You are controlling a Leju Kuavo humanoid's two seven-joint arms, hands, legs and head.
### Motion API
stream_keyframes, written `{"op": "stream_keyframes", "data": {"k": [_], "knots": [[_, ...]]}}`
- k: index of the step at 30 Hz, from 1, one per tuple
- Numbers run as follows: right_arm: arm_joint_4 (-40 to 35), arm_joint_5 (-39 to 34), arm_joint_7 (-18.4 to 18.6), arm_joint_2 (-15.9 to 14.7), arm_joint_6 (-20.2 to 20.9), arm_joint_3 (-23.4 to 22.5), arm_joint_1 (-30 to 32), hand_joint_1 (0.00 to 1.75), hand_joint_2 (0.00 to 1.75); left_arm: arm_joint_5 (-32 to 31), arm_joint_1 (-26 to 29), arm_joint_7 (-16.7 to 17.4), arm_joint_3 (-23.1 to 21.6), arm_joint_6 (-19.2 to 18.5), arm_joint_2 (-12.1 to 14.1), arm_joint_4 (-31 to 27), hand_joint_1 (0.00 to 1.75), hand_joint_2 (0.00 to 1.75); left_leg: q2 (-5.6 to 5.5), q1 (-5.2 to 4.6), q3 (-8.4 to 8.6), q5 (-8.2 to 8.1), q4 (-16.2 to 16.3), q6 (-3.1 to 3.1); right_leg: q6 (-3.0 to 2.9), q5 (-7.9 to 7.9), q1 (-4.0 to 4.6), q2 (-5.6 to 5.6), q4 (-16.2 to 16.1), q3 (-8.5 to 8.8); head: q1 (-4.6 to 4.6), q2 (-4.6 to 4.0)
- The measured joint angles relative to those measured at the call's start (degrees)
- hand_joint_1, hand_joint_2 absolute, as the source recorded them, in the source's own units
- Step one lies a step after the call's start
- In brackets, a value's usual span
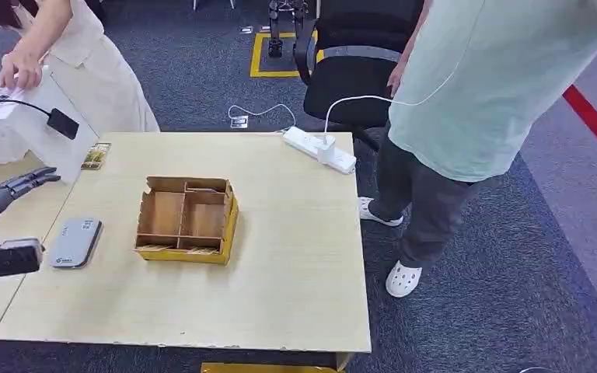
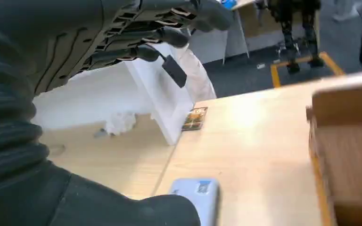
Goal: Pass the card to the sensor for recognition and then transmit it.
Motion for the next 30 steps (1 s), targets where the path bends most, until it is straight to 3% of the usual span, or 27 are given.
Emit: {"op": "stream_keyframes", "data": {"k": [2,6,9,12,14,17,20,30], "knots": [[-0.02,0.26,0.02,-0.02,0.15,-0.15,-0.17,0.0,1.75,0.85,2.78,1.17,1.01,-0.04,3.6,-4.65,0.0,1.75,-0.3,-0.03,-0.02,0.02,0.0,0.03,0.02,-0.01,-0.03,-0.34,-0.03,0.09,0.13,0.0],[-0.07,0.57,0.02,-0.02,0.35,-0.26,-0.62,0.0,1.75,0.94,6.86,1.26,2.25,1.05,7.85,-10.12,0.0,1.75,-0.41,-0.03,0.0,0.12,0.0,0.1,0.04,0.07,-0.04,-0.44,-0.03,0.17,0.13,0.0],[-0.09,0.68,0.04,0.0,0.5,-0.37,-0.75,0.0,1.75,0.55,8.53,1.11,3.08,1.48,9.45,-11.94,0.0,1.75,-0.41,-0.03,0.0,0.16,0.01,0.11,0.0,0.13,-0.04,-0.44,-0.02,0.17,0.11,0.0],[-0.09,0.52,0.09,0.0,0.48,-0.66,-0.83,0.0,1.75,-4.1,9.82,0.98,3.12,3.83,8.89,-13.28,0.0,1.75,-0.41,-0.05,0.03,0.17,0.01,0.11,0.0,0.14,-0.05,-0.45,-0.03,0.18,0.11,0.0],[-0.09,0.28,0.13,0.02,0.26,-0.89,-0.81,0.0,1.75,-10.48,9.68,1.13,1.69,7.0,7.02,-13.43,0.0,1.75,-0.44,-0.08,0.04,0.16,0.0,0.12,0.0,0.13,-0.08,-0.46,-0.03,0.19,0.13,0.0],[-0.09,-0.07,0.13,0.15,-0.3,-1.2,-0.76,0.0,1.75,-21.21,8.33,2.14,-3.57,14.28,1.3,-13.15,0.0,1.75,-0.5,-0.09,0.03,0.16,0.0,0.12,0.02,0.1,-0.09,-0.52,-0.03,0.19,0.0,0.0],[-0.07,-0.07,0.13,0.15,-0.37,-1.27,-0.7,0.0,1.75,-23.91,7.39,2.55,-9.13,16.65,-2.61,-12.45,0.0,1.75,-0.49,-0.1,0.01,0.16,0.01,0.12,0.02,0.11,-0.09,-0.51,-0.06,0.18,0.17,0.0],[-0.07,-0.02,0.35,0.33,-0.46,-2.12,-0.47,0.0,1.75,-34.06,2.58,8.09,-18.07,23.2,-14.77,-8.73,0.0,1.75,-0.61,-0.23,0.0,0.18,0.02,0.2,0.12,0.13,-0.22,-0.58,-0.1,0.19,0.2,0.0]]}}
